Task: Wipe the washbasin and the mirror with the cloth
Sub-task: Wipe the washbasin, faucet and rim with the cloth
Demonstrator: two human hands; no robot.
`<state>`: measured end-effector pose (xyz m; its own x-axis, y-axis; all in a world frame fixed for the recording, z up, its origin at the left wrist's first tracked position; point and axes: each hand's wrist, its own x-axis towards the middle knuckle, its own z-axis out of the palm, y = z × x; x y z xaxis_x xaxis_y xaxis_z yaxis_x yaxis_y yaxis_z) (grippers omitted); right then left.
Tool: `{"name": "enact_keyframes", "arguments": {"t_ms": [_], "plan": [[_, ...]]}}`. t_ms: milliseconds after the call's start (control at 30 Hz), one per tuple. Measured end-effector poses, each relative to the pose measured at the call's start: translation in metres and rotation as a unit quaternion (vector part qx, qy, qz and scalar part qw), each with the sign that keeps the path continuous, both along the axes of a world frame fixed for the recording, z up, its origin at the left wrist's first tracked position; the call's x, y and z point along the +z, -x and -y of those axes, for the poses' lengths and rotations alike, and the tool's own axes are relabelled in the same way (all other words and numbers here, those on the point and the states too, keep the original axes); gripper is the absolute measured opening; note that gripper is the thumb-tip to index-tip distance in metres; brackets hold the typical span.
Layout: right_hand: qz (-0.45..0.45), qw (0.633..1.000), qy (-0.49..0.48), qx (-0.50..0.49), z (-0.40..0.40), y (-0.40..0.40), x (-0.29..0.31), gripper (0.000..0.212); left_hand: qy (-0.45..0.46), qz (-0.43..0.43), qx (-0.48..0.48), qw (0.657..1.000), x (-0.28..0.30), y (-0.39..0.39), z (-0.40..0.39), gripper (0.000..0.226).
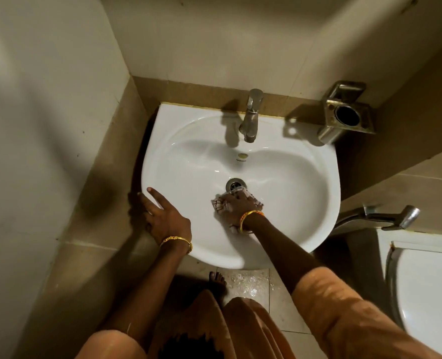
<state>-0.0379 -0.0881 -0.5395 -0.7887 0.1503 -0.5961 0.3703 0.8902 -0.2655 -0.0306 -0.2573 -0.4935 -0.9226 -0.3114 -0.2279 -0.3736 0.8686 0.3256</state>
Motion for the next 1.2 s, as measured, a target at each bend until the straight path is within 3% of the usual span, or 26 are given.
{"name": "enact_keyframes", "arguments": {"t_ms": [200,333,433,567,700,833,967,1100,1200], "plan": [[-0.059,0.978,-0.200,0.029,-0.054,0.020,0.006,0.058,0.016,0.003,-0.001,1.000,0.003,-0.001,0.001,0.090],[0.054,0.971,-0.223,-0.065,-0.060,-0.005,0.020,0.071,0.009,-0.003,0.003,1.000,0.006,-0.003,0.000,0.088],[0.070,0.978,-0.183,-0.070,-0.036,-0.028,0.022,0.064,0.002,-0.016,0.007,1.000,0.006,-0.003,-0.001,0.087],[-0.003,0.999,-0.034,0.014,0.004,-0.012,0.006,0.051,-0.003,-0.033,0.011,0.999,0.001,-0.002,0.000,0.088],[-0.050,0.996,-0.051,-0.055,-0.002,0.031,-0.009,0.050,-0.011,-0.108,0.020,0.994,-0.004,-0.004,0.001,0.075],[-0.023,0.995,-0.001,-0.101,0.019,0.040,-0.015,0.058,-0.172,-0.235,0.080,0.953,-0.012,-0.004,0.009,0.050],[-0.006,0.991,0.129,-0.045,0.062,0.040,-0.005,0.059,-0.325,-0.276,0.187,0.885,-0.009,-0.001,0.010,0.043],[0.001,0.982,0.188,-0.001,0.084,0.003,0.017,0.047,-0.367,-0.258,0.224,0.866,-0.014,-0.001,0.010,0.038],[0.005,0.988,0.143,0.057,0.070,-0.041,0.040,0.049,-0.366,-0.253,0.219,0.868,-0.017,0.000,0.011,0.038]]}}
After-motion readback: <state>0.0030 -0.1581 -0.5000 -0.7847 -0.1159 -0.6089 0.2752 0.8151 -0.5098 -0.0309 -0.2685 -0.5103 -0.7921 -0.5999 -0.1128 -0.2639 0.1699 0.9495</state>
